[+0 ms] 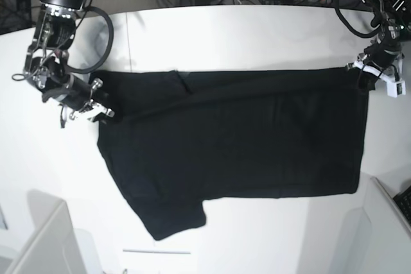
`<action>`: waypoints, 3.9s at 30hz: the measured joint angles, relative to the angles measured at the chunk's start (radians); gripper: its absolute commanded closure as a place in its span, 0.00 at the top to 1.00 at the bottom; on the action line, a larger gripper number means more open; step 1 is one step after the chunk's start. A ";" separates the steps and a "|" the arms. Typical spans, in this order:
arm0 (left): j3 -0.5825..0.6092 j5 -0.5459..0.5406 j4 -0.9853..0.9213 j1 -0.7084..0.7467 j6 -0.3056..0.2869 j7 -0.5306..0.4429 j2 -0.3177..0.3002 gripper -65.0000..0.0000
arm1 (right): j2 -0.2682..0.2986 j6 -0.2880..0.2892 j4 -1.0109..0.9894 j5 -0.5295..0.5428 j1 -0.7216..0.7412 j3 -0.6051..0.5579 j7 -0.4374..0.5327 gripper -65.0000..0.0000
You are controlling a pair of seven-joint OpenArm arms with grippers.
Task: Fold the T-shirt properly
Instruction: 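Lower the shoulders and release them with both grippers, then regrasp the shirt's collar-side edge with both grippers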
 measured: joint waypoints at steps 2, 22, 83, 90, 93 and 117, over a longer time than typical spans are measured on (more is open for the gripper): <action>0.016 -0.001 0.000 -0.004 0.000 -0.001 -0.015 0.00 | 0.000 0.000 -0.008 0.000 0.023 -0.006 -0.001 0.00; 0.050 0.000 -0.122 -0.108 0.064 0.000 -0.049 0.00 | -0.008 -0.003 -0.150 -0.136 0.147 -0.058 0.001 0.00; -0.224 -0.064 -0.159 -0.074 -0.058 -0.001 -0.071 0.75 | -0.117 -0.195 0.294 -0.130 -0.428 -0.047 0.577 0.56; -0.264 -0.193 -0.149 0.074 -0.058 -0.015 -0.041 0.75 | -0.232 -0.193 0.293 -0.126 -0.515 -0.048 0.595 0.66; -0.264 -0.185 -0.156 0.082 -0.061 -0.013 -0.005 0.75 | -0.259 -0.189 0.290 -0.121 -0.544 -0.048 0.588 0.67; -0.262 -0.009 -0.343 -0.179 -0.065 -0.062 0.059 0.75 | -0.262 -0.164 -0.031 -0.115 -0.278 0.076 0.633 0.66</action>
